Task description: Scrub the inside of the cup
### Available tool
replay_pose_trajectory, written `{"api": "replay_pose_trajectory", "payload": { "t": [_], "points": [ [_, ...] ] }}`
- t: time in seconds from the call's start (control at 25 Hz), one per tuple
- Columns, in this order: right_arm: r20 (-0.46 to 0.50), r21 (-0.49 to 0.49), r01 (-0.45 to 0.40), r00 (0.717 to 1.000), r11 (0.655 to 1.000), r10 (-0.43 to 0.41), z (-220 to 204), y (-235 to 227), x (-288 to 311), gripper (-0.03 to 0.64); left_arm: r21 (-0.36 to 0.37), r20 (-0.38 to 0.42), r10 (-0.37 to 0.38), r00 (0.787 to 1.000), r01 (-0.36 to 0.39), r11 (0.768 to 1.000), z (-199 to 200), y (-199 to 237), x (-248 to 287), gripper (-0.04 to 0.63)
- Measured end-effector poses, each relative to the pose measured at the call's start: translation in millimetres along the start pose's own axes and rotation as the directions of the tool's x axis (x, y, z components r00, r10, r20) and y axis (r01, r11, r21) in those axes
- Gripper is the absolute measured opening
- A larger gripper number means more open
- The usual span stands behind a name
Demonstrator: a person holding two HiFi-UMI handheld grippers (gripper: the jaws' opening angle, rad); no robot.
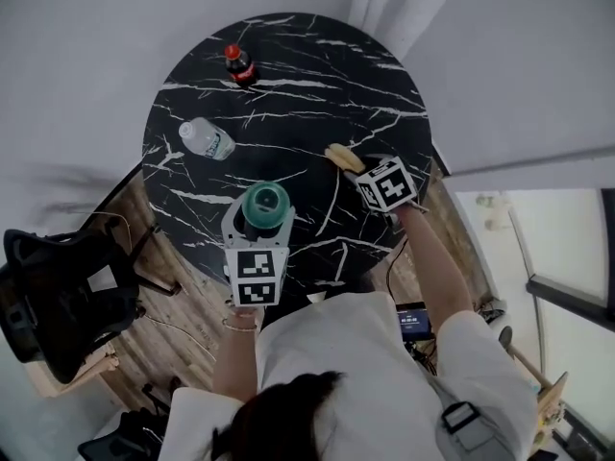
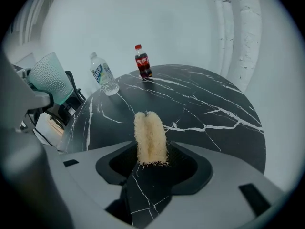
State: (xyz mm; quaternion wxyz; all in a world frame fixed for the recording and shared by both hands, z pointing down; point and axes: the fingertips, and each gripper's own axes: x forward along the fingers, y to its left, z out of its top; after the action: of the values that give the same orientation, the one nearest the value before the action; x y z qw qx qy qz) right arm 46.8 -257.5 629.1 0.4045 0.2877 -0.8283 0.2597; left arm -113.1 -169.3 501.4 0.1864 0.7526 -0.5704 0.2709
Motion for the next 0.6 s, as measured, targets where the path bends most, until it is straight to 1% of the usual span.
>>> {"api": "replay_pose_trajectory", "payload": {
  "t": [0.12, 0.2, 0.28, 0.36, 0.48, 0.6],
  "points": [
    [-0.02, 0.013, -0.022, 1.0, 1.0, 0.023, -2.5, 3.3, 6.1, 0.206, -0.012, -0.003, 0.008, 1.0, -0.008, 1.0, -2.3, 4.2, -0.2, 0.344],
    [-0.022, 0.004, -0.017, 1.0, 1.0, 0.017, -2.5, 4.7, 7.3, 0.203, -0.016, -0.005, 0.014, 1.0, -0.014, 1.0, -3.6, 6.8, -1.4, 0.344],
    [-0.011, -0.011, 0.005, 1.0, 1.0, -0.005, 0.8, 4.0, 6.3, 0.141, -0.021, -0.008, 0.017, 1.0, -0.017, 1.0, -5.5, 9.2, -2.1, 0.344],
    [-0.008, -0.03, 0.025, 1.0, 0.999, -0.026, 3.1, 4.4, 5.9, 0.115, -0.025, -0.016, 0.017, 1.0, -0.018, 1.0, -8.8, 11.8, -2.1, 0.344],
    [-0.012, -0.067, 0.053, 0.998, 0.996, -0.054, 3.0, 5.9, 5.3, 0.094, -0.026, -0.023, 0.009, 1.0, -0.01, 1.0, -12.3, 13.4, -1.3, 0.344],
    [0.009, -0.089, 0.058, 0.998, 0.994, -0.058, 8.9, 11.3, -0.2, 0.087, -0.009, -0.032, -0.004, 0.999, 0.004, 1.0, -14.3, 13.6, 1.1, 0.344]
  ]
}}
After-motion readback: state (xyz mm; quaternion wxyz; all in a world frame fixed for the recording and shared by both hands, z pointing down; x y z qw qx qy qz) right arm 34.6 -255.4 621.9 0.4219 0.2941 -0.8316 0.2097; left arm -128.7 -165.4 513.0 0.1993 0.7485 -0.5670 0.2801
